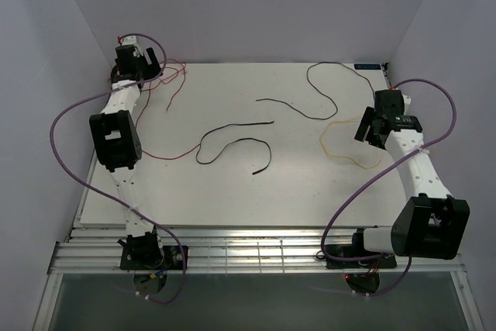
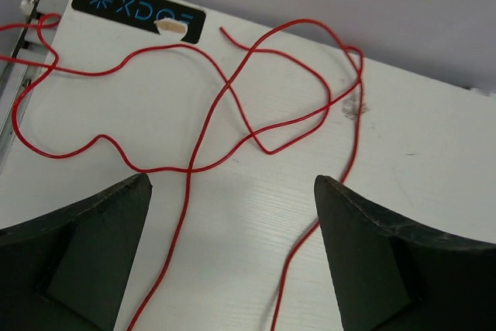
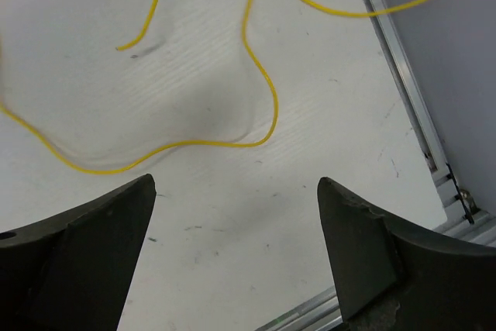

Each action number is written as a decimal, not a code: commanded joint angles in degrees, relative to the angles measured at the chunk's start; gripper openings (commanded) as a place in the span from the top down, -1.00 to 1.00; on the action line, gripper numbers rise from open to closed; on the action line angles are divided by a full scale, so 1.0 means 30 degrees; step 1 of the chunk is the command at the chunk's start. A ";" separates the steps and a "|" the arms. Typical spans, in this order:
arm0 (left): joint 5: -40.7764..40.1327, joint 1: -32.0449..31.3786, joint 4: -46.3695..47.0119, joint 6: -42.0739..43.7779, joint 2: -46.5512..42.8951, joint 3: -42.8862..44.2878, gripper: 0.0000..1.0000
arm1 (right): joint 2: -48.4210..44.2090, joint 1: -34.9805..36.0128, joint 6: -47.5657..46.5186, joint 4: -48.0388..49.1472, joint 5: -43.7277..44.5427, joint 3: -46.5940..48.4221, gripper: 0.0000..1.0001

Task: Untangle the cables

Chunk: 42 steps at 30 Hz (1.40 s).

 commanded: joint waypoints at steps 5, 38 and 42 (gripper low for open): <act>0.1814 -0.0758 -0.0575 -0.0268 -0.4577 0.0182 -0.96 | 0.0228 -0.0043 -0.3471 0.2004 -0.4938 0.4434 -0.80; 0.4802 -0.5357 -0.0927 -0.4869 -1.4894 -1.5347 -0.96 | 0.7622 -0.1713 -0.2477 0.6602 -0.8805 0.0380 -0.82; 0.4365 -0.6030 -0.1743 -0.4722 -1.5128 -1.5553 -0.96 | 0.5395 -0.1684 -0.2826 0.6287 -0.7989 0.0302 -0.82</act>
